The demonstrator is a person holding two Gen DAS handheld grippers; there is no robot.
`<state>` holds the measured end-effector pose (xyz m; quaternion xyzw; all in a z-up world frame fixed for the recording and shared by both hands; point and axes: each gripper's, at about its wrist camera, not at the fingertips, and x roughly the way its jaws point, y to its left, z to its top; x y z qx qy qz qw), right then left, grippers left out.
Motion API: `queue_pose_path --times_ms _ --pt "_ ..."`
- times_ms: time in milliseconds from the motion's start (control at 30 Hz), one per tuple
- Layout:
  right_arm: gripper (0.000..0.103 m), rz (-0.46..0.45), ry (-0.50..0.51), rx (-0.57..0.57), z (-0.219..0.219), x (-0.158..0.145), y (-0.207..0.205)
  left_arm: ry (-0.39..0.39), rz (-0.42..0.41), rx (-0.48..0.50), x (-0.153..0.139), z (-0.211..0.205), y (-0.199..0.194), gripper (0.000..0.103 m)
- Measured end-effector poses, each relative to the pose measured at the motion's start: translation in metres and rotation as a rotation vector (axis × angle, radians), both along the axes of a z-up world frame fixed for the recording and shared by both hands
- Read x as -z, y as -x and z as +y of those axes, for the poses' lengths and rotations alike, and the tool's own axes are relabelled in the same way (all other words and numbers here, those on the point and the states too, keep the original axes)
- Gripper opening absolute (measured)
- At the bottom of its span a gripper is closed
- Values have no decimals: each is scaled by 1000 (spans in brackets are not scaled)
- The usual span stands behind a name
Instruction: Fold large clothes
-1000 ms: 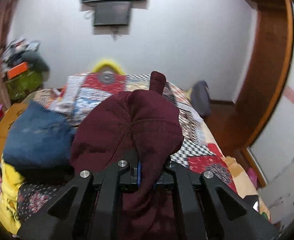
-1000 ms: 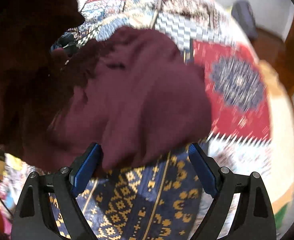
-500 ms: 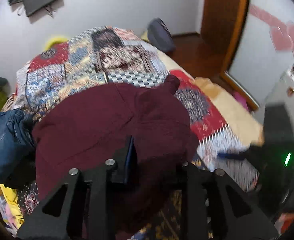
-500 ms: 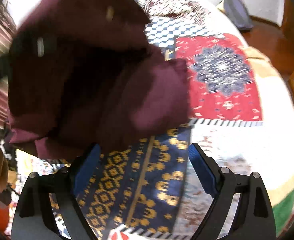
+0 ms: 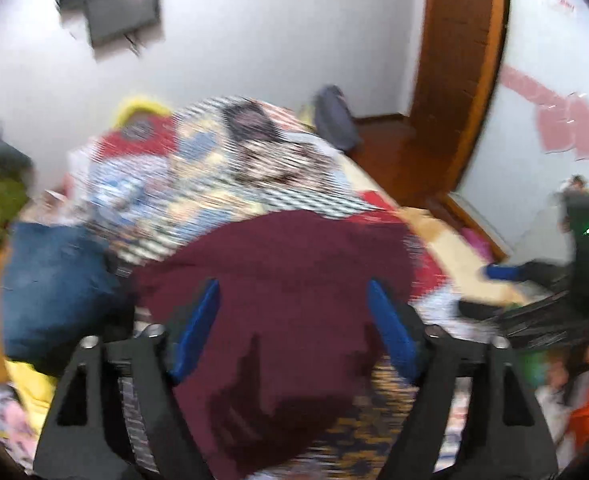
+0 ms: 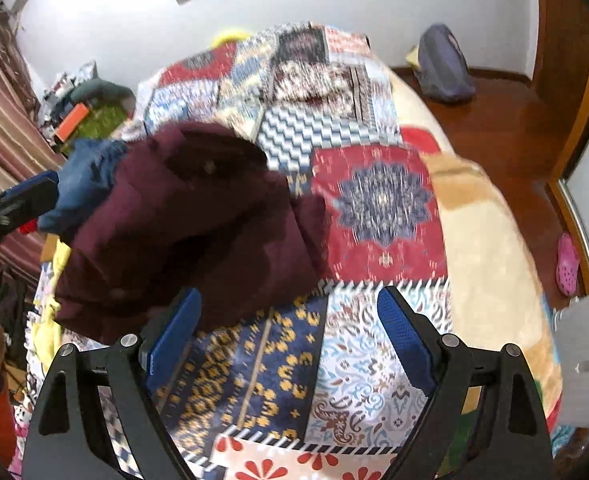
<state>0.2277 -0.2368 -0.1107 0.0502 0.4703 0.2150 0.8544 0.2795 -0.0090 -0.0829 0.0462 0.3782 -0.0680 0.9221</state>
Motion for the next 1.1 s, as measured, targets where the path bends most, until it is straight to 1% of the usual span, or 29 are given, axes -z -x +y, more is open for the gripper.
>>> queue_pose_path --times_ms 67,167,267,333,400,533,567,633,667,733,767,800,833,900,1000,1100 --pt "88 -31 -11 -23 10 -10 -6 -70 -4 -60 12 20 -1 87" --pt "88 -76 -20 -57 27 -24 -12 -102 56 -132 37 49 -6 87" --pt "88 -108 -29 -99 52 -34 -18 -77 133 -157 62 68 -8 87" --pt "88 -128 -35 -129 69 -40 -24 -18 193 -149 80 76 -7 87" --pt "88 -134 -35 -148 82 -38 -32 23 227 -147 94 79 0 87" --pt "88 -109 3 -163 100 -20 -43 63 267 -109 116 68 15 88" --pt "88 -97 16 -163 101 -17 -43 31 249 -114 119 63 19 88" --pt "88 -59 79 -151 102 4 -47 -12 214 -112 120 56 26 88" --pt "88 -45 100 -148 100 9 -45 -17 205 -114 119 53 29 88" --pt "88 -3 167 -139 93 35 -46 -1 201 -124 120 54 31 88" --pt "88 11 176 -140 90 42 -46 8 208 -121 121 54 33 88" --pt "88 37 159 -150 83 53 -45 10 213 -117 122 55 31 88" --pt "88 57 144 -151 77 59 -44 8 214 -111 124 55 32 88" --pt "91 95 107 -143 66 72 -41 -3 203 -104 125 53 33 88" --pt "92 105 70 -143 58 78 -36 7 204 -115 127 52 38 88" --pt "95 101 73 -142 58 77 -32 2 204 -120 124 52 41 88"
